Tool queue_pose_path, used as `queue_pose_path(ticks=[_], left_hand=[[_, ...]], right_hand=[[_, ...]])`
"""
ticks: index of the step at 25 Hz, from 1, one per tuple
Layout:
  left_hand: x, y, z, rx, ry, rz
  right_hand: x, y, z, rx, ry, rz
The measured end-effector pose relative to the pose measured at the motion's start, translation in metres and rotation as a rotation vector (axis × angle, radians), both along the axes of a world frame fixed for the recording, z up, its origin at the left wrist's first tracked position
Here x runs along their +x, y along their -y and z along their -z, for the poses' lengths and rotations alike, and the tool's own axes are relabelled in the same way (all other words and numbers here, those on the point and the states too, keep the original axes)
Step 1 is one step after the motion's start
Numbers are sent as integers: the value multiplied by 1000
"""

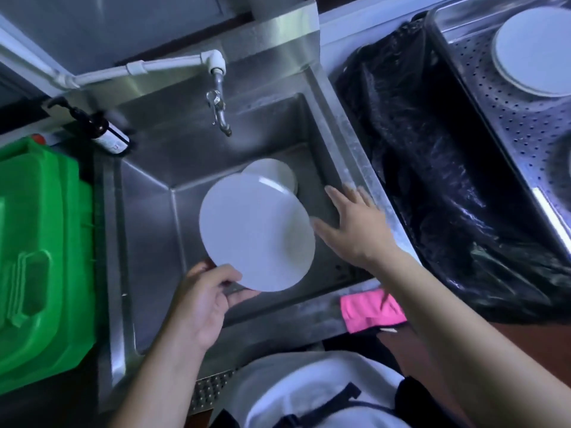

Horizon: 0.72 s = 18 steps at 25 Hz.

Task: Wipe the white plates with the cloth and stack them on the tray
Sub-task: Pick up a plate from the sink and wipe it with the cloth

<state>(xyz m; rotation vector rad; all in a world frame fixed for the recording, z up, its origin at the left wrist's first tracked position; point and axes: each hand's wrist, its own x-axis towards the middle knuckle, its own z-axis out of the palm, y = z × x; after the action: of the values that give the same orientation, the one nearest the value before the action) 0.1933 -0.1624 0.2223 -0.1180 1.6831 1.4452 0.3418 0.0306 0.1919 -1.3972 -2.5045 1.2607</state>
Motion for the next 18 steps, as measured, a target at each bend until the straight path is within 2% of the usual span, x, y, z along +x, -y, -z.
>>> queue_pose_path(ticks=[1,4,6,8,9,12,15,18], left_hand=[[0,5,7,4,71,-18],[-5,27,23,-24,158,-24],[-10,49,32,-7,191,-32],[-17,69,36,33,210,-35],[-22,80,37,54,203,-23],[-40,101,40,137,164,50],[-55,113,40,223,158,88],[-60,126,27,307,172,68]], right_hand=[[16,8,8,172,111,-112],[73,55,29,127,179,-194],[103,95,48,103,437,-288],[117,120,68,170,657,-389],[118,125,77,212,669,-397],[112,120,91,346,535,-289],[116,105,96,410,482,-294],[115,102,99,562,387,-286]])
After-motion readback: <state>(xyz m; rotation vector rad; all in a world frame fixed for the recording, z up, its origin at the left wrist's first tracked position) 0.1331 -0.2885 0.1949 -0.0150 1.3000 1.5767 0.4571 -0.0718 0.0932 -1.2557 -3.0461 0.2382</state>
